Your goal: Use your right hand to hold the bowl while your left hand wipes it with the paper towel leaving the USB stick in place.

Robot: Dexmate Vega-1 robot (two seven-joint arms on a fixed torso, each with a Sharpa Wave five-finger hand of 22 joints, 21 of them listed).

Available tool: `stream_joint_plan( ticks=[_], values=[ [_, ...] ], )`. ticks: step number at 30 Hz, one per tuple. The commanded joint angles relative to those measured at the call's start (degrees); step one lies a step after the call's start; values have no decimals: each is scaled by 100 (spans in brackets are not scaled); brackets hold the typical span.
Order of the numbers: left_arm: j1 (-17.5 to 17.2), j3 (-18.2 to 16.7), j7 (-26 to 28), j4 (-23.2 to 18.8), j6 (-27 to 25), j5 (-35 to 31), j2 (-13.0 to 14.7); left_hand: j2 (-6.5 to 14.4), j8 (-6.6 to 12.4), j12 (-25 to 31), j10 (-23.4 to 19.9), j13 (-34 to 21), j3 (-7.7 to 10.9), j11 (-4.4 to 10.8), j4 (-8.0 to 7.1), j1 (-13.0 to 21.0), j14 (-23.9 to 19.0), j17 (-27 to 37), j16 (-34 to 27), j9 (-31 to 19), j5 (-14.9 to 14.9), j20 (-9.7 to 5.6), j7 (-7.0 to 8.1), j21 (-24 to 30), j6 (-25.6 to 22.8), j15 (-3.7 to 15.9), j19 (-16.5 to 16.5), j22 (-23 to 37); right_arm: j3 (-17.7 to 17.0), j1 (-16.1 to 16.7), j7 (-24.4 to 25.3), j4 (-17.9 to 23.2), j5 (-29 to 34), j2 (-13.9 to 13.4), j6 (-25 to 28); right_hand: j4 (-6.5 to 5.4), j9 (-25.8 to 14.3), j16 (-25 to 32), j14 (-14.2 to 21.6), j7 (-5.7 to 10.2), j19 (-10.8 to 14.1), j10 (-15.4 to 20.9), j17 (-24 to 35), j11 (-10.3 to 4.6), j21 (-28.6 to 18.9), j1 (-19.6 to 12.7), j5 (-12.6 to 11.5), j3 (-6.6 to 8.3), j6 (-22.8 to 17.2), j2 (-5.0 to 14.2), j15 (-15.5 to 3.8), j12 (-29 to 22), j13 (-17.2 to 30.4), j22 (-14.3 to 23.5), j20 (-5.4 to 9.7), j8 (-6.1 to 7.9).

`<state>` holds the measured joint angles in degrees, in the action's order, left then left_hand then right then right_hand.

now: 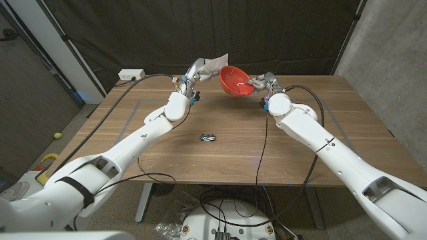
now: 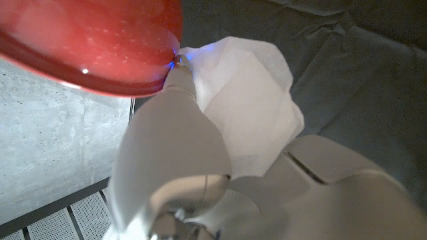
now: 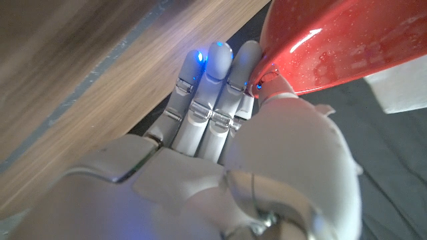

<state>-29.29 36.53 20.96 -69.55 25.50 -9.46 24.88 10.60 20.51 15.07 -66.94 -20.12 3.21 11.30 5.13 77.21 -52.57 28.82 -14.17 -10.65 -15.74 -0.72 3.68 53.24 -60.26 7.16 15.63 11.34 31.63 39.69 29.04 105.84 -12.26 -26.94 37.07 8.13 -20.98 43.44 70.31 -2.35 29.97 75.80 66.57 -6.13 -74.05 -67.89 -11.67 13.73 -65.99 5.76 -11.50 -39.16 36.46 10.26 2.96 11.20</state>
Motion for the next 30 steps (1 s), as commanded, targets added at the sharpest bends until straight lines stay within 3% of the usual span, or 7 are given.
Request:
stream_joint_plan(
  ticks=[1,8,16,22,27,30],
  values=[
    [-33,-47,-24,-5,117,40,0,-39,-27,24,-62,-32,273,47,-178,94,4,31,-14,-20,-39,-48,-47,56,-57,649,23,26,-386,-140,767,-357,-397,623,728,38,5,5,160,-128,97,48,5,37,-37,-135,-33,12,-111,55,-157,11,18,21,615,13],
    [-1,-40,-42,95,186,87,-83,-50,-51,22,-92,-45,305,40,-182,115,-7,51,-25,-19,-28,-56,-63,80,-74,649,24,25,-282,-306,1306,-525,-314,896,1086,34,20,-51,167,-146,132,61,-53,51,-26,-168,-42,11,-141,42,-156,19,28,15,615,21],
    [7,-12,32,72,201,-60,-79,-61,-77,14,-107,-57,332,36,-193,124,-9,67,-29,-19,-10,-68,-71,107,-87,645,25,24,-531,-287,1260,-624,-650,959,868,33,30,-75,239,-153,194,96,-93,71,-25,-196,-50,13,-165,30,-156,33,12,10,596,30],
    [-18,-40,163,59,211,-128,-75,-66,-98,3,-110,-65,351,36,-207,123,-8,77,-29,-20,4,-66,-81,125,-99,644,19,22,-1110,46,216,-559,-1665,742,-6,25,34,-71,273,-157,196,89,-77,54,-19,-199,-54,12,-160,28,-156,25,48,14,611,27],
    [-23,-45,286,97,283,-191,-96,-76,-104,-4,-125,-61,362,32,-205,132,-17,86,-35,-20,14,-78,-77,139,-120,649,25,21,-1363,189,-97,-549,-2342,671,-247,19,30,-82,286,-153,200,96,-73,59,-33,-203,-56,4,-154,24,-157,48,27,25,635,29],
    [2,-28,313,168,340,-198,-134,-81,-113,-13,-137,-51,371,30,-206,136,-24,93,-39,-19,22,-88,-77,149,-123,649,29,20,-1332,202,-99,-503,-2518,590,-303,19,34,-85,282,-156,206,98,-66,60,-34,-206,-56,4,-152,23,-156,53,25,24,632,26]
  ],
)
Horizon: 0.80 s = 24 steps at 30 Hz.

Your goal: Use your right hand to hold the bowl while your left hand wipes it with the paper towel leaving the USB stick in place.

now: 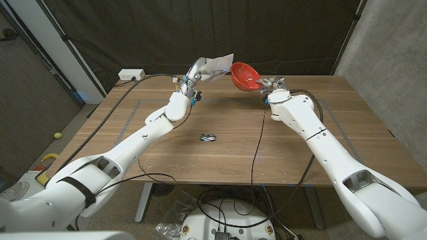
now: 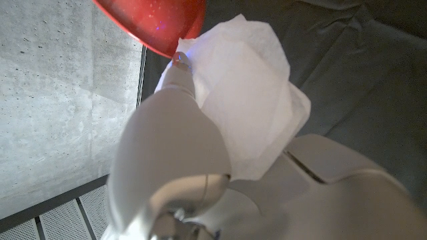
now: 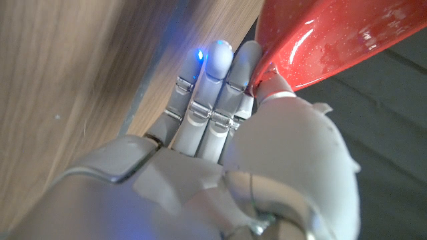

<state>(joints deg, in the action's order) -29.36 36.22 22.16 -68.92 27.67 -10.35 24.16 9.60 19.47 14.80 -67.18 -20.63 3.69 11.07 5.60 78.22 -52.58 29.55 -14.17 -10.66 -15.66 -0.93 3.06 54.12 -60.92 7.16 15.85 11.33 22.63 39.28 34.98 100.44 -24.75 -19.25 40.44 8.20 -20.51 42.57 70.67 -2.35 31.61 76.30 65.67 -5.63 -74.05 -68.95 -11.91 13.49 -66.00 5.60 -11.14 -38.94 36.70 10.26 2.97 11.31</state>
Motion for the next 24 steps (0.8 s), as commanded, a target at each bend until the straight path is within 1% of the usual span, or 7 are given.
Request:
stream_joint_plan(
  ticks=[1,8,10,12,14,16,24],
  values=[
    [20,7,206,132,147,-113,-76,15,-11,14,-120,2,325,53,-252,39,-26,22,-40,-18,17,-66,-10,62,-66,652,5,21,-426,252,-698,56,-1336,-193,-666,12,-12,2,245,-164,44,46,25,14,-34,-101,-32,27,-149,37,-192,28,7,23,630,13],
    [67,38,620,296,301,-377,-181,-23,-34,-55,-182,102,348,44,-244,59,-47,49,-54,-8,61,-85,-23,103,-153,654,18,15,-35,145,-843,292,-1353,-555,-709,11,9,-39,282,-176,73,61,-23,18,-31,-119,-32,30,-172,40,-194,31,23,19,627,13],
    [69,32,920,368,339,-522,-255,-32,-42,-70,-189,121,349,41,-244,57,-51,53,-56,-6,69,-94,-17,113,-163,653,31,13,211,40,-1009,388,-1231,-736,-675,10,11,-100,234,-175,72,71,-82,16,-27,-121,-29,28,-173,37,-195,44,3,18,626,13],
    [84,37,1064,435,378,-571,-297,-41,-45,-86,-201,146,349,35,-246,54,-64,58,-61,-2,80,-107,3,122,-197,656,34,11,304,1,-1055,418,-1201,-803,-679,11,8,-68,274,-175,73,57,-50,25,-27,-122,-28,25,-169,33,-195,32,35,18,626,14],
    [102,10,1461,556,319,-697,-432,-53,-51,-111,-219,183,349,27,-248,50,-81,68,-69,4,95,-129,24,139,-247,659,54,9,497,-88,-1155,487,-1078,-918,-650,8,7,-91,256,-176,68,62,-70,40,-21,-120,-27,24,-166,33,-195,35,34,17,624,14],
    [167,14,1713,685,244,-788,-514,-64,-59,-125,-234,206,347,23,-247,48,-88,74,-72,7,105,-132,37,154,-267,658,74,8,563,-123,-1196,496,-1052,-952,-656,7,1,-63,287,-173,62,54,-39,35,-17,-121,-27,23,-165,33,-195,29,54,17,626,18],
    [515,222,1922,1159,107,-871,-651,-92,-114,-160,-325,287,344,18,-244,43,-145,109,-94,17,150,-148,21,201,-330,660,88,7,601,-124,-1238,536,-1073,-1028,-730,3,-9,-137,252,-173,60,55,-99,48,-11,-128,-26,13,-160,32,-196,59,44,21,622,21]
  ],
)
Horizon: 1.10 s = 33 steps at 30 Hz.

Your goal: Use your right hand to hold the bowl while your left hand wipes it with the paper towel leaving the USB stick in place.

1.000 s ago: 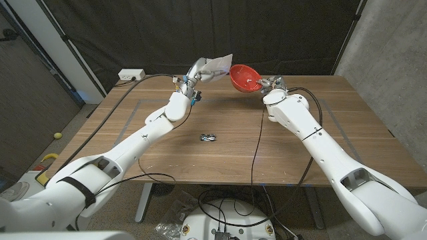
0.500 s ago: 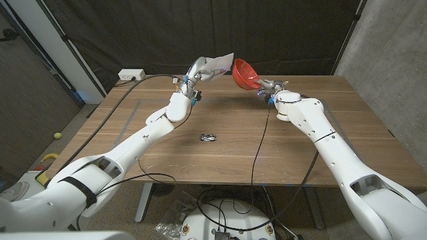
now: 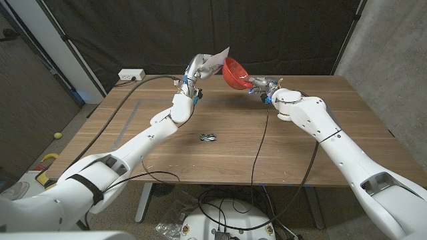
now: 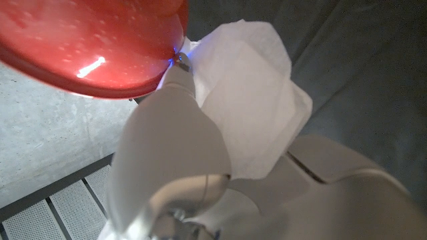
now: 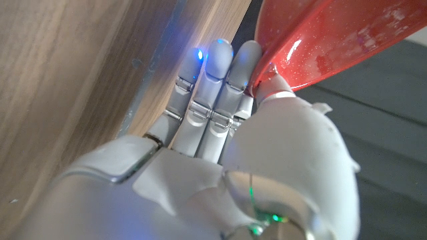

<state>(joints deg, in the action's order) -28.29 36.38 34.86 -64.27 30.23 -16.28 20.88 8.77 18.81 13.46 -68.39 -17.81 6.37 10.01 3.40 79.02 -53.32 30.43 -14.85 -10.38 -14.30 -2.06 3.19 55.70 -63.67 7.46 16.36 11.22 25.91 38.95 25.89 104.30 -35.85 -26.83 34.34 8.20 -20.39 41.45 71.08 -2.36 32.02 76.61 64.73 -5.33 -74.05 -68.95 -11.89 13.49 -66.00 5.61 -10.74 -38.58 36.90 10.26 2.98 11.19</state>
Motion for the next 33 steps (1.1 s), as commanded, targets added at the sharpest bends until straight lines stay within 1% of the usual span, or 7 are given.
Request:
stream_joint_plan(
  ticks=[1,6,11,14,17,26,33],
  values=[
    [442,240,660,744,-168,-281,-337,-9,-55,-27,-205,3,76,125,-25,-39,-72,22,-26,-11,18,-34,4,46,-54,628,33,18,260,-79,-334,160,17,-278,-130,1,-23,18,255,-176,22,31,42,9,-9,-126,-28,13,-164,33,-235,32,13,20,618,35],
    [543,359,605,891,-156,-190,-366,-16,-96,-40,-209,10,77,130,-23,-40,-76,33,-23,-12,37,-43,-19,67,-51,628,29,18,218,-55,-270,154,-41,-272,-140,-1,-28,-27,216,-179,18,19,17,4,-9,-129,-26,5,-154,37,-236,40,36,24,626,31],
    [521,408,485,738,-194,-109,-297,-17,-127,-38,-222,1,82,131,-19,-37,-78,44,-19,-14,54,-34,-39,86,-60,627,21,18,182,-11,-191,163,-67,-267,-196,-5,-37,-39,207,-175,6,23,18,7,-10,-130,-26,-1,-137,42,-236,48,42,28,632,28],
    [472,414,145,499,-230,42,-192,-16,-150,-39,-219,-4,84,131,-19,-37,-76,48,-17,-16,61,-33,-57,94,-39,627,14,18,190,-16,-110,152,-46,-246,-203,-6,-25,-32,228,-167,6,34,26,8,-9,-130,-26,-7,-153,41,-237,63,24,26,623,27],
    [448,431,-441,241,-153,273,-33,-11,-170,-40,-217,-11,87,134,-22,-41,-66,50,-9,-19,67,-13,-71,99,-29,622,-5,18,227,-45,-19,130,16,-225,-186,-10,-33,-36,225,-158,-4,22,30,4,-6,-126,-27,-12,-152,46,-236,48,68,27,629,31],
    [423,450,-1517,-386,53,410,324,5,-215,-49,-191,-32,96,138,-38,-55,-37,52,14,-28,79,4,-62,116,-10,616,-32,17,264,-42,265,169,131,-139,-92,-12,-40,-46,225,-164,-12,15,41,-9,-6,-127,-24,-27,-141,50,-236,67,76,27,632,28],
    [318,361,-1926,-812,95,364,481,13,-242,-52,-180,-48,106,143,-42,-56,-25,55,25,-34,85,9,-61,127,-6,620,-54,16,237,22,488,236,177,-103,-6,-16,-33,-84,204,-157,-27,24,4,-1,-9,-125,-21,-41,-141,60,-238,81,72,30,634,24]
  ],
)
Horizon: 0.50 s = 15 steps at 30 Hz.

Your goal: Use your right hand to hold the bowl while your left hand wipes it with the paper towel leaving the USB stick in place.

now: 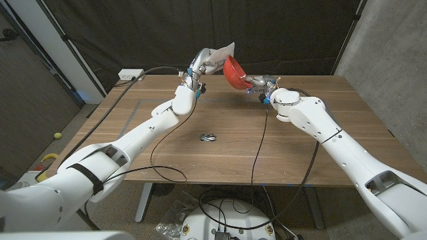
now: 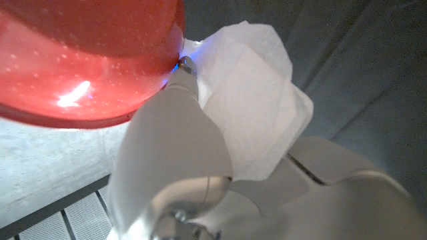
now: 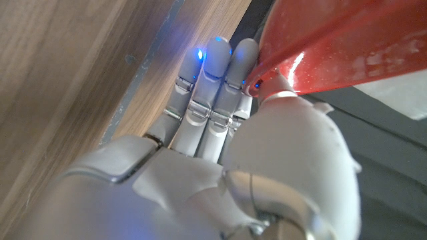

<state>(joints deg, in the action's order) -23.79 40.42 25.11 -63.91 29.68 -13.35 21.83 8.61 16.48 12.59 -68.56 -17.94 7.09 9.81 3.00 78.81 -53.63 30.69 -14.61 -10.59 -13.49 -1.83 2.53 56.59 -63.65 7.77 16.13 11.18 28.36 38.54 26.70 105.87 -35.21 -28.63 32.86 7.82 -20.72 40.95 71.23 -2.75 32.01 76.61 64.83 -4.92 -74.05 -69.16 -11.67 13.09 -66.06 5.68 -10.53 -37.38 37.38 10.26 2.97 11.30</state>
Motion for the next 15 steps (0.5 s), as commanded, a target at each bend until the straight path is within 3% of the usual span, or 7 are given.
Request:
stream_joint_plan(
  ticks=[1,15],
  values=[
    [-147,-62,-976,-871,158,72,387,29,-12,36,-162,-37,36,163,-3,-34,5,30,2,-14,6,-15,6,41,-7,590,-31,19,-5,64,458,83,128,95,167,21,-1,-35,189,-114,-26,26,-7,-40,-7,-103,-43,-1,-137,54,-258,-37,22,30,634,15],
    [-426,-293,-1028,-1172,151,15,430,34,-54,32,-147,-66,53,164,-11,-39,13,37,14,-22,20,-22,12,71,-14,588,-44,15,585,-214,1278,-65,1093,342,869,16,-2,-70,173,-107,-61,10,-36,-35,5,-101,-45,-29,-127,71,-260,-9,32,32,645,11]
  ],
)
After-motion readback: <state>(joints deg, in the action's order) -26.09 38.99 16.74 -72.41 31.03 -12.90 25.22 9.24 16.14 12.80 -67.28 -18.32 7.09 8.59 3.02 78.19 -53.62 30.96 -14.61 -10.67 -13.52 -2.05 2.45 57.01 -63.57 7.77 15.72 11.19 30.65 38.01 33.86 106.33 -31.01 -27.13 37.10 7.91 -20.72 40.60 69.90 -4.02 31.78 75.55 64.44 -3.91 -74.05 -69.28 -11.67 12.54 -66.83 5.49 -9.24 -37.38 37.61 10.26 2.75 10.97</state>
